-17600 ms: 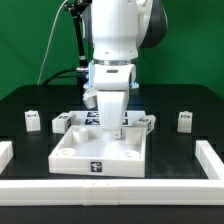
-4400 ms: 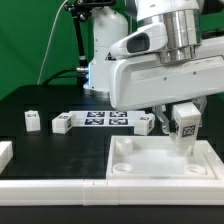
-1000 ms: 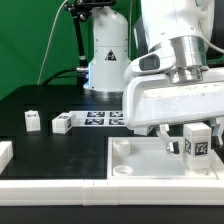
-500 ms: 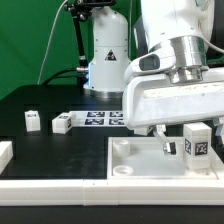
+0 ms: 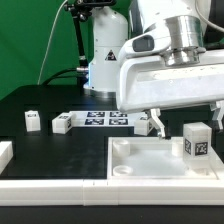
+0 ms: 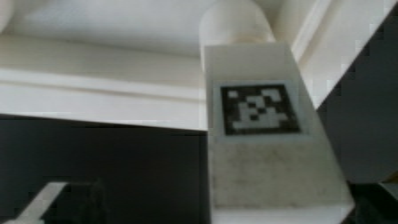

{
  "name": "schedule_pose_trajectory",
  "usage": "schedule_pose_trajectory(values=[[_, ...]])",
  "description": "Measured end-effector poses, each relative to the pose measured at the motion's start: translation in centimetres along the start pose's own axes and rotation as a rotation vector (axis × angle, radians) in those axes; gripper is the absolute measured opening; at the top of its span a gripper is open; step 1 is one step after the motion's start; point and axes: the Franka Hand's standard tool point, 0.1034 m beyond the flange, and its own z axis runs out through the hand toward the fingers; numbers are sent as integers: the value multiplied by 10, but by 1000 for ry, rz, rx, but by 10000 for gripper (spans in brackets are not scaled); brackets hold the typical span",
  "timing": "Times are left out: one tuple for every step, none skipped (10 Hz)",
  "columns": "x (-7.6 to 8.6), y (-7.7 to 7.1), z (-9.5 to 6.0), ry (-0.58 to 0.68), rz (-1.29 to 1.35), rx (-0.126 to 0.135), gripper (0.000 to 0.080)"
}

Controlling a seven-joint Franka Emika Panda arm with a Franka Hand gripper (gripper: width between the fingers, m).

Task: Assemble one leg

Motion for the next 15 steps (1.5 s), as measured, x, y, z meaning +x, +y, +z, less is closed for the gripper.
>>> schedule_pose_trajectory(values=[[-2, -1, 1, -17, 1, 5, 649], [-3, -3, 2, -46, 0, 14, 649], [-2, -3, 2, -43, 0, 13, 649], [-9, -8, 4, -114, 7, 33, 649], [-10, -14, 3, -218, 15, 62, 649], [-6, -16, 2, -258, 17, 75, 649], [-13, -18, 1, -367, 25, 95, 649], [-7, -13, 3, -410, 22, 101, 649], [-1, -8, 6, -401, 25, 97, 649], [-2, -9, 7, -397, 25, 97, 649], [-2, -9, 7, -398, 25, 97, 649], [-2, -8, 7, -398, 25, 97, 649], [-2, -8, 7, -398, 25, 97, 649], [-2, -9, 7, -398, 25, 97, 517], [-2, -9, 7, -398, 25, 97, 517]])
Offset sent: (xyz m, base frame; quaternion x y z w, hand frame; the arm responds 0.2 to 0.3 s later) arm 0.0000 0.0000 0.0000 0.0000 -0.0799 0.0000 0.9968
